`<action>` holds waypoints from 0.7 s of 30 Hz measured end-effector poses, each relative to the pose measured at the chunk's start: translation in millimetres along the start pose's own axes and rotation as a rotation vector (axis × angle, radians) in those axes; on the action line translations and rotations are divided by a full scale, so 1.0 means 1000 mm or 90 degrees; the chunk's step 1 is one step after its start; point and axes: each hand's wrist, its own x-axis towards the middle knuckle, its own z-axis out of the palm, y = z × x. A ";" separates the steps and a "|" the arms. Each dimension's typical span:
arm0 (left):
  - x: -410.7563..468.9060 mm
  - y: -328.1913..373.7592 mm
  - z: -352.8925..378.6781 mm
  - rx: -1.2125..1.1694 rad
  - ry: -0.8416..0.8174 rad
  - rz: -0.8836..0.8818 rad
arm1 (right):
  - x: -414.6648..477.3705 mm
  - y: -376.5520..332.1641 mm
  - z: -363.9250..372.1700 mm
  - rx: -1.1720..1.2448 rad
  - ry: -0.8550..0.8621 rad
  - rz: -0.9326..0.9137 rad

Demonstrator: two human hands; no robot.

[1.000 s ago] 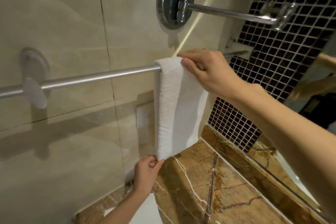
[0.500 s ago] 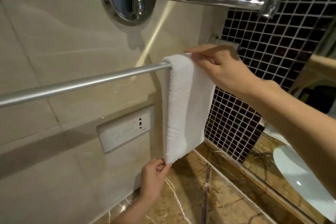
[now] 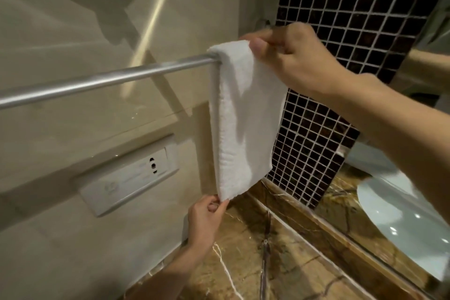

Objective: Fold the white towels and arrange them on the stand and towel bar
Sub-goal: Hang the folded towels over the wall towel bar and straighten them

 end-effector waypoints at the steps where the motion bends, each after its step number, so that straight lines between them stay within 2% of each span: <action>1: -0.001 0.000 -0.001 -0.006 -0.004 0.000 | 0.000 0.001 0.000 -0.003 0.000 0.002; 9: -0.012 0.014 -0.018 -0.034 -0.050 -0.069 | -0.014 -0.013 0.007 0.008 0.002 0.035; 13: -0.024 0.022 -0.044 0.006 -0.109 -0.062 | -0.050 -0.023 0.015 -0.158 0.000 0.086; 17: -0.045 0.031 -0.085 0.102 -0.129 -0.024 | -0.103 -0.045 0.033 -0.117 -0.033 0.154; 21: -0.081 0.042 -0.137 0.289 -0.182 0.090 | -0.164 -0.077 0.063 -0.120 -0.124 0.197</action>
